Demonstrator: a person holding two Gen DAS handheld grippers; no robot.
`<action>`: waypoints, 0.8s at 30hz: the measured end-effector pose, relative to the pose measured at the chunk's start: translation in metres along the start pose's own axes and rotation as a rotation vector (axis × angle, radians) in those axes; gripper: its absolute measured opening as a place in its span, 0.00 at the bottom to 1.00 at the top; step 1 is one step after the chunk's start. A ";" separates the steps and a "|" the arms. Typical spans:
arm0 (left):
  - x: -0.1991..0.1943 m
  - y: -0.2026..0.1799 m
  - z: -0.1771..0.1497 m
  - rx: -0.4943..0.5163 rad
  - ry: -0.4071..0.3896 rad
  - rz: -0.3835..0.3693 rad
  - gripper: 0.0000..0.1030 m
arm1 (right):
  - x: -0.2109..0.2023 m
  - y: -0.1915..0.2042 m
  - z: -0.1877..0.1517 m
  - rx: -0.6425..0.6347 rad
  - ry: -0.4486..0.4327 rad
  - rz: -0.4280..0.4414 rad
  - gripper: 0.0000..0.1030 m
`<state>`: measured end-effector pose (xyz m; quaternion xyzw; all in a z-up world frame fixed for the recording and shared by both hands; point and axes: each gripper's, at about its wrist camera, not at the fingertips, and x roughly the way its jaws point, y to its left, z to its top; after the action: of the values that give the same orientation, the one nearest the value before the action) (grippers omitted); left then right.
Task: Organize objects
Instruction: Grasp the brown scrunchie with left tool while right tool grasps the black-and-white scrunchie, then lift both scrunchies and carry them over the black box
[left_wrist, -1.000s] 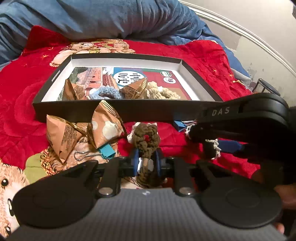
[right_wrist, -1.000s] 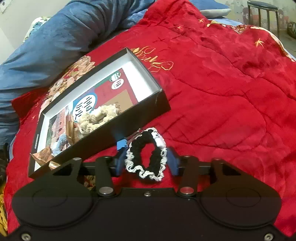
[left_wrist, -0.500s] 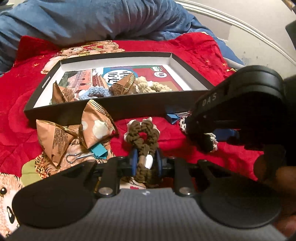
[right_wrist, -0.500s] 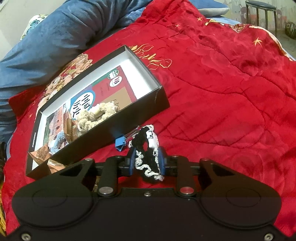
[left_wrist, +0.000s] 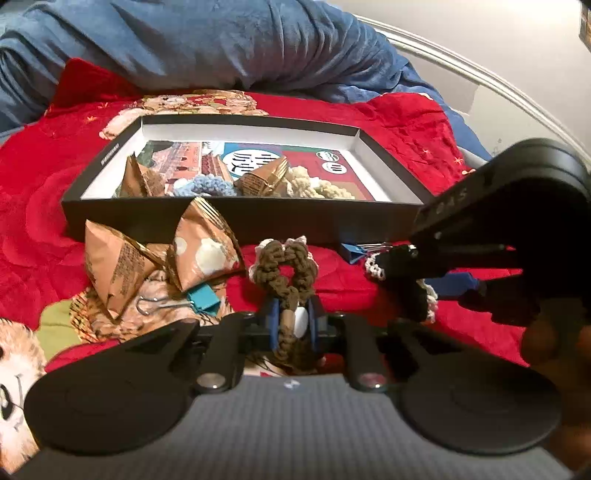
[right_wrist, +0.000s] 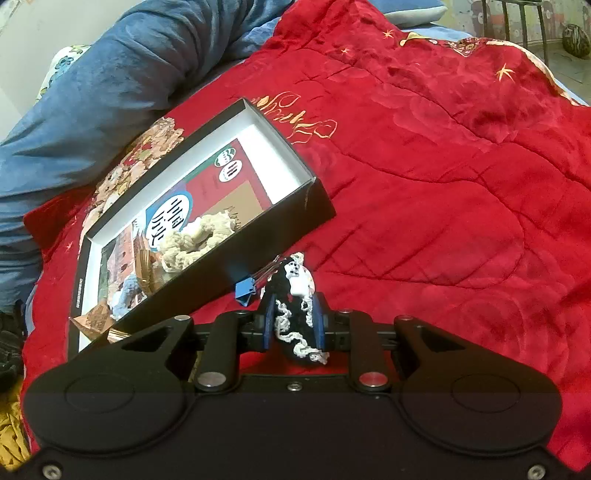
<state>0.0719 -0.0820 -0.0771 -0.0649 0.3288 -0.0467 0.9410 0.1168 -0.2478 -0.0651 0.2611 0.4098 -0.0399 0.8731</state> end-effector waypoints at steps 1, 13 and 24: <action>0.000 -0.001 0.001 0.013 0.003 0.007 0.18 | -0.001 0.000 0.000 0.001 -0.002 0.005 0.20; -0.006 0.000 0.014 0.027 -0.008 0.015 0.18 | -0.012 0.002 -0.001 0.000 -0.029 0.037 0.12; -0.018 0.002 0.027 -0.014 -0.065 -0.023 0.18 | -0.031 0.003 -0.004 -0.005 -0.070 0.148 0.09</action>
<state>0.0750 -0.0752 -0.0451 -0.0768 0.2978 -0.0532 0.9500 0.0945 -0.2479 -0.0429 0.2871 0.3588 0.0165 0.8880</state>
